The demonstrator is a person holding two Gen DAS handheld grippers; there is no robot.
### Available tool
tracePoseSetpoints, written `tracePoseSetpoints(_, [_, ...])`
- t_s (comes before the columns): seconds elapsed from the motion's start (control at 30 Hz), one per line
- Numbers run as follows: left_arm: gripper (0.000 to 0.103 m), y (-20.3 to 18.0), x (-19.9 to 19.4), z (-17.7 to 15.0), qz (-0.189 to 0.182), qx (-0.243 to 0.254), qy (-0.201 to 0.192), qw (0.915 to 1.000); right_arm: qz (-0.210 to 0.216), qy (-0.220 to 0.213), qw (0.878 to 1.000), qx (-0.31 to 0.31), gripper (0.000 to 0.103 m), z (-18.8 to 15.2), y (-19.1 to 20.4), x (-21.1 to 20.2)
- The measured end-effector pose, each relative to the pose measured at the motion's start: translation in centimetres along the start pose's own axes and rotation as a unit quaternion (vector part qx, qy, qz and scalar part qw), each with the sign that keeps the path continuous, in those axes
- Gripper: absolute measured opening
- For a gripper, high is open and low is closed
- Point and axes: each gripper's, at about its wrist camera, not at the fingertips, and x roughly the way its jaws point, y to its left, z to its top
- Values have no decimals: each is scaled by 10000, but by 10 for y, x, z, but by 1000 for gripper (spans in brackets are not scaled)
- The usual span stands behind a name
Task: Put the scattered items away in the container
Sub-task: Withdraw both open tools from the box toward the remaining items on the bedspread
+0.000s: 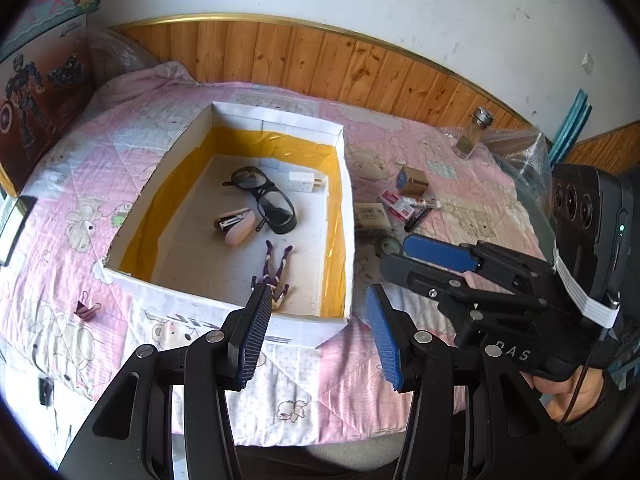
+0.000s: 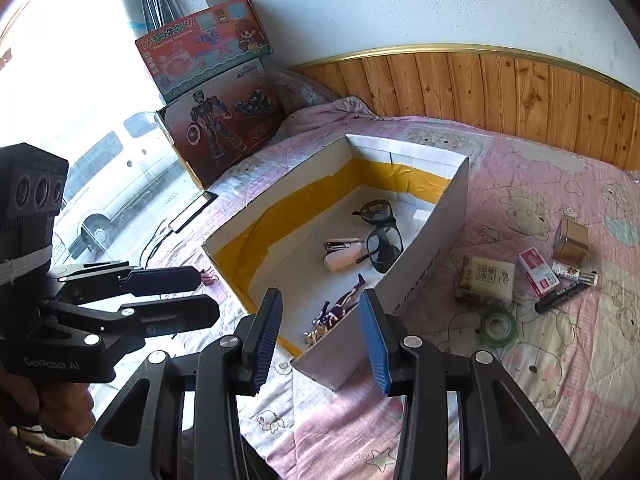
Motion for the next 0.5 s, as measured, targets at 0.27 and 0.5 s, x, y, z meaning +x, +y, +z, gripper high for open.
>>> tracePoseSetpoints(0.27, [52, -35, 14, -14, -149, 198, 124, 9996, -158, -49, 9991, 399, 42, -38, -22, -15])
tracePoseSetpoints(0.5, [52, -77, 40, -16, -287, 502, 338, 9978, -406, -98, 9917, 1213, 42, -67, -76, -33])
